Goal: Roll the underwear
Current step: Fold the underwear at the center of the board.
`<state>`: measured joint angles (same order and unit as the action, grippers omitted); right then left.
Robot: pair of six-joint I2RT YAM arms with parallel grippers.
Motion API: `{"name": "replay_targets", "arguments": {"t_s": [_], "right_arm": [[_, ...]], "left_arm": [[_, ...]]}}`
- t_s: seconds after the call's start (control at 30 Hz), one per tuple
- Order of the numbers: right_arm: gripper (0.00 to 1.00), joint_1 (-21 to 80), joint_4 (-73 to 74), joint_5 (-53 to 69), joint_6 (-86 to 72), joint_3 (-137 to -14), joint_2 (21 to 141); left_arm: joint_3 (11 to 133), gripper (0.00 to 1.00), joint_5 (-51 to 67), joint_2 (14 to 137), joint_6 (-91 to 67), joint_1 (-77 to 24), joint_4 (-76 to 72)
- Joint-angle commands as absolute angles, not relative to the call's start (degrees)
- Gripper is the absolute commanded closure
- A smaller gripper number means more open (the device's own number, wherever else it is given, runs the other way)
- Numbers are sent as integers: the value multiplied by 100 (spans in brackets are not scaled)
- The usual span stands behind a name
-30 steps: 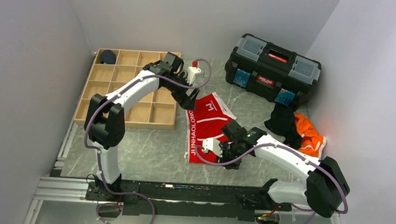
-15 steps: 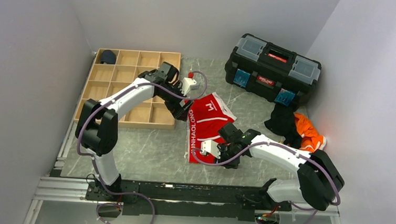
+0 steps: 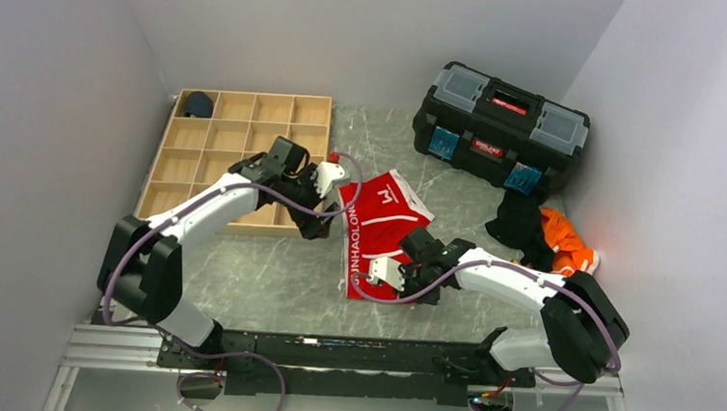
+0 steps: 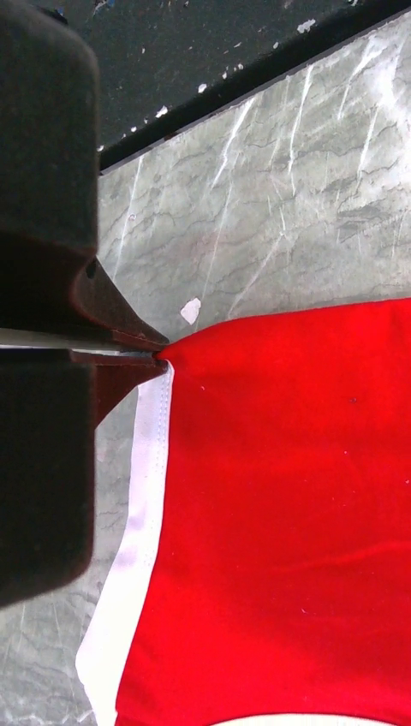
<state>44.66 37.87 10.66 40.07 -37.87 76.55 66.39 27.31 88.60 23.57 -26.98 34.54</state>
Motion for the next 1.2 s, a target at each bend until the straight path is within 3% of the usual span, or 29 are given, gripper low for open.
{"name": "replay_targets", "arguments": {"t_s": [0.0,0.3,0.47,0.77,0.9,1.17], "right_arm": [[100,4462,3812,1081,3917,-3850,7620],[100,3778,4633,2331,3964,-4651,7919],[100,3252,5059,3014,4051,-5139,8386],[100,2491,5796,3766,4396,-5852,9314],[100,2461,5867,3759,4395,-5920,9413],[100,2460,5793,3699,4360,-5883,9492]], "left_arm": [[6060,1,2571,8199,2598,-2709,2732],[4282,1,2811,6817,2941,-2887,1590],[3705,3,2071,6398,3413,-3991,1106],[3745,9,1049,7285,3699,-5772,400],[3906,18,917,7781,3820,-6027,326],[4105,21,896,8237,3856,-6261,445]]}}
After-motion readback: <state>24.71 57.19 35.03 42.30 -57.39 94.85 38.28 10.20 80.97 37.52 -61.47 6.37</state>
